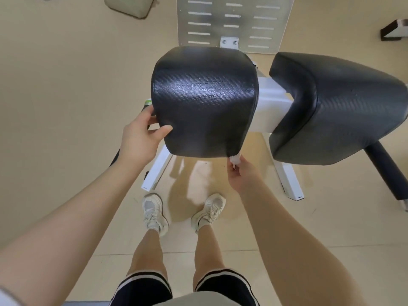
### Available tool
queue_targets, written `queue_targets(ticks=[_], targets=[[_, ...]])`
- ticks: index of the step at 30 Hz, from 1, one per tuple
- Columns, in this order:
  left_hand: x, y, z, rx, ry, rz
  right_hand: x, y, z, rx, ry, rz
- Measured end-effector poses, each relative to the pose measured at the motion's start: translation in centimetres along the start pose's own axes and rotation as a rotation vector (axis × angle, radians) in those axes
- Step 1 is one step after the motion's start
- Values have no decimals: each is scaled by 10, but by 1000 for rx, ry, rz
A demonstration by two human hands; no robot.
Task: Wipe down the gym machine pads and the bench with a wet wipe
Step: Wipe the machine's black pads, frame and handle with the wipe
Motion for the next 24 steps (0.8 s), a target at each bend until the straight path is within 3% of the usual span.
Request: queue_targets(ticks=[4,7,10,12,14,16,18,22,24], targets=[[-2,1,-4,36,-45,-42,40,-14,48,102,263,-134],[-5,6,-11,66,-89,-157,79,-28,86,84,156,-182],[-14,5,-22,105,-150,-337,134,-51,96,-113,-213,-456],[-28,2,-27,95,-199,-358,162,-71,86,-225,-346,-548],[-47,0,-28,88,-259,-309,170,-93,65,-341,-305,-554],[-68,-2,-31,93,-289,-243,162,-112,41,-417,-284,-445],[-85,-2,-38,87,-281,-211,155,-136,15,-714,-658,-283],[-101,-3,-54,43,-400,-267,191,-175,-16,-1554,-1643,-91],[-101,-7,-59,10,-332,-308,214,-168,-20,-1739,-2024,-25]])
Point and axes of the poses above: each hand's wrist, its own y-axis towards the middle knuckle, its own x-axis out of the palm, z = x × y, the point moved 5 cm from there along y, towards the middle knuckle, and after that the axes turned 4 degrees about -z, right-handed, at the moved point
